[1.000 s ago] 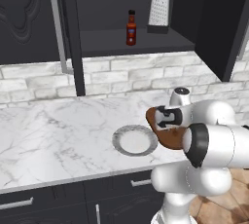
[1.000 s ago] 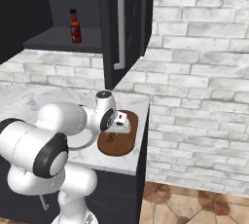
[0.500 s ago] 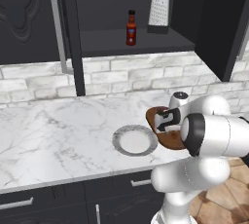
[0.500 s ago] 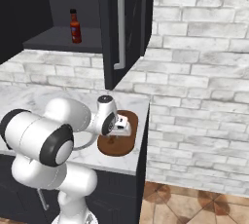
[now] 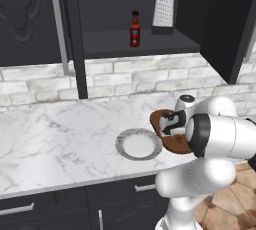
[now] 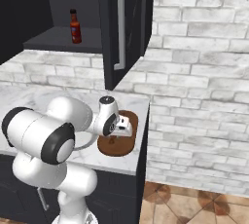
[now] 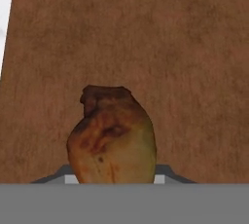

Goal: Pick the chicken drumstick from the plate and place it on the cutting board. Then pick the condiment bottle from the cabinet and place it next to the cutting board.

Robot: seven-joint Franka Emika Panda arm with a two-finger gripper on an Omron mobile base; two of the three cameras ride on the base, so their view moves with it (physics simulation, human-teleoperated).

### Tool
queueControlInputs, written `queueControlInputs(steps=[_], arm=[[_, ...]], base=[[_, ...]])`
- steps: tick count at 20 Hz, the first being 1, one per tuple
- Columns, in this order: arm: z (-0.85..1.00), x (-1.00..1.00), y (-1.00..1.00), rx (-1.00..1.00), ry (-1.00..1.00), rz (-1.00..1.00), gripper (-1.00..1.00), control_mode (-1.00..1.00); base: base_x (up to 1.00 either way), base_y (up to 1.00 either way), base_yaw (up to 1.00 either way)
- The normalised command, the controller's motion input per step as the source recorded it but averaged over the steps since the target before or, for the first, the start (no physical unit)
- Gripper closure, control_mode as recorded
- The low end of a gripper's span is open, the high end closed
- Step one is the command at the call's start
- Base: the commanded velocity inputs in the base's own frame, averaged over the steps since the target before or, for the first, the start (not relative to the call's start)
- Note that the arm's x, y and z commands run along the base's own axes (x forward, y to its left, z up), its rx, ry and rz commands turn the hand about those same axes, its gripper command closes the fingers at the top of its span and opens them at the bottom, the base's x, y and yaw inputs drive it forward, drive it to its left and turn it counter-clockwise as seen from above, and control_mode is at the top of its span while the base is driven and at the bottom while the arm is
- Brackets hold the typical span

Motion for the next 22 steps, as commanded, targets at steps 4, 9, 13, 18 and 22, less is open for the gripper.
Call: queueControlInputs(steps=[4,9,13,18,22], arm=[[-0.21,0.02,-0.04,0.01,-0.01,0.0,-1.0,-1.0],[0.02,0.01,-0.21,0.01,0.0,0.0,-1.0,-1.0],[0.17,-0.03,-0.12,0.0,0.0,0.0,-1.0,-1.0],[0.25,-0.12,0.0,0.0,-0.01,0.0,-1.0,-1.0],[0.29,-0.2,0.07,0.0,-0.06,0.0,-1.0,-1.0]], base=[[0.0,0.0,0.0],[0.0,0.0,0.0],[0.0,0.0,0.0],[0.0,0.0,0.0],[0.0,0.0,0.0]])
